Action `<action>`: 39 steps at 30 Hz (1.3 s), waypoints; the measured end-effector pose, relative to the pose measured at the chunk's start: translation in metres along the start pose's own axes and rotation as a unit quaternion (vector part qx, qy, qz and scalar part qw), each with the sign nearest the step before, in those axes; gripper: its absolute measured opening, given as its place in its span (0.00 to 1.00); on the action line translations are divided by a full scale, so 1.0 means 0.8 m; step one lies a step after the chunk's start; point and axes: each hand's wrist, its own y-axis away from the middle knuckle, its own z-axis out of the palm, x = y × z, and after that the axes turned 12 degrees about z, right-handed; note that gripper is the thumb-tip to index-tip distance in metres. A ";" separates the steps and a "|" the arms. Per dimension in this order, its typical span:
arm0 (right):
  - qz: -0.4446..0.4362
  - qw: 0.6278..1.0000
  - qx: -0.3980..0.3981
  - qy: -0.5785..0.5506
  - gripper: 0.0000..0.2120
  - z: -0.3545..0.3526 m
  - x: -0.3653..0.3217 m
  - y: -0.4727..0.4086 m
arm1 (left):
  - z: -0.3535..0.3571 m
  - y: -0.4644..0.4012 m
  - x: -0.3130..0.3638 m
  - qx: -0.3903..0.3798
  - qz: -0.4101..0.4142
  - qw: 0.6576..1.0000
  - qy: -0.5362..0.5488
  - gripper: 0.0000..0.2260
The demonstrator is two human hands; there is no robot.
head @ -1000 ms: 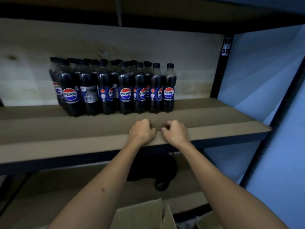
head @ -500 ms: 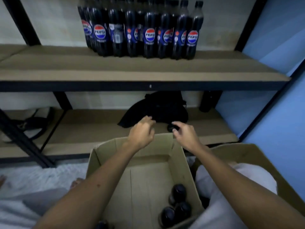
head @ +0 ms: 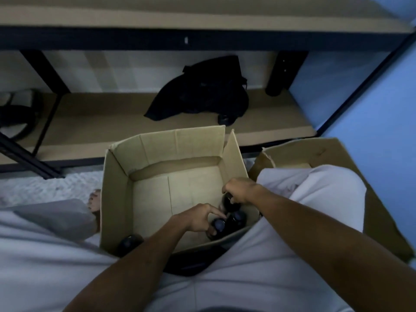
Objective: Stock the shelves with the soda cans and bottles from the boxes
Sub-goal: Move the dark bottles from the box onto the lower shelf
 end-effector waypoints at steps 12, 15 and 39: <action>0.011 0.999 0.035 -0.037 0.10 0.009 -0.007 -0.003 | 0.027 -0.006 -0.013 0.120 -0.014 0.992 0.022 0.14; 0.023 0.996 0.035 -0.081 0.09 0.009 -0.008 -0.001 | 0.025 -0.001 -0.020 0.220 -0.047 0.973 0.049 0.10; -0.061 0.703 0.366 -0.606 0.11 -0.192 -0.031 0.072 | -0.216 0.079 0.095 0.655 0.195 0.718 0.130 0.08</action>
